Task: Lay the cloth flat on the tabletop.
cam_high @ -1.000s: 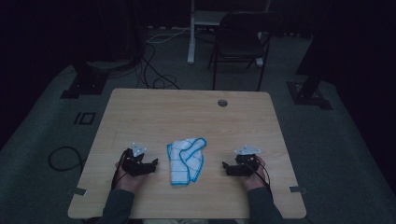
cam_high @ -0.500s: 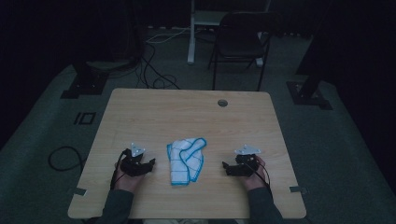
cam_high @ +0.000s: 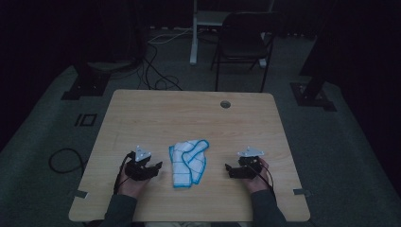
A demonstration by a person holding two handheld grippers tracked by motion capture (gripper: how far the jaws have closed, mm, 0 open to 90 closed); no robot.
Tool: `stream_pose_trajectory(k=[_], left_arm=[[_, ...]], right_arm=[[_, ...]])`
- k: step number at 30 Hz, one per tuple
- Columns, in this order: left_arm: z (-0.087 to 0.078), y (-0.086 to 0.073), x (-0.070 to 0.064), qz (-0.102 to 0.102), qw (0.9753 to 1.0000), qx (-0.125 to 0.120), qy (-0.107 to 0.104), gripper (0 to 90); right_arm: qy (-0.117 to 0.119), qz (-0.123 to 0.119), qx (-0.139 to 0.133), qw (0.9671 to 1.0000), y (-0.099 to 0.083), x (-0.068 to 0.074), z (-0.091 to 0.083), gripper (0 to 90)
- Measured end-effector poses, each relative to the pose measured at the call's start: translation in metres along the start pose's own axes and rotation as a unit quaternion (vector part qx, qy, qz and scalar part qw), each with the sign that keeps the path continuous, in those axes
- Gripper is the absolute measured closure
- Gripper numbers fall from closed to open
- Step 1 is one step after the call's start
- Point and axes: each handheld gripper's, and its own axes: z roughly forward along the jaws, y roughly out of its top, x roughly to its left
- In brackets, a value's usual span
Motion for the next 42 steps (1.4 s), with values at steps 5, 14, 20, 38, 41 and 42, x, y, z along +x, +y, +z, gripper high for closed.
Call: stream_pose_trajectory(k=[5,14,20,38,41,42], left_arm=[[-0.003,0.003,-0.011,0.013,0.9998,-0.004,-0.011,42.8],[-0.006,0.009,-0.029,0.031,0.9988,-0.011,-0.035,44.6],[-0.006,0.011,-0.042,0.043,0.9978,-0.014,-0.049,44.2],[0.008,0.010,-0.082,0.073,0.9927,-0.003,-0.095,44.1],[0.011,0.009,-0.088,0.078,0.9917,0.001,-0.103,43.9],[0.012,0.009,-0.091,0.082,0.9912,0.003,-0.104,43.9]], right_arm=[[0.000,0.000,0.000,1.0000,0.000,0.000,0.000,12.6],[0.000,0.000,0.000,1.0000,0.000,0.000,0.000,12.7],[0.000,0.000,0.000,1.0000,0.000,0.000,0.000,12.6],[0.000,0.000,0.000,1.0000,0.000,0.000,0.000,12.7],[0.000,0.000,0.000,1.0000,0.000,0.000,0.000,12.6],[0.000,0.000,0.000,1.0000,0.000,0.000,0.000,12.6]])
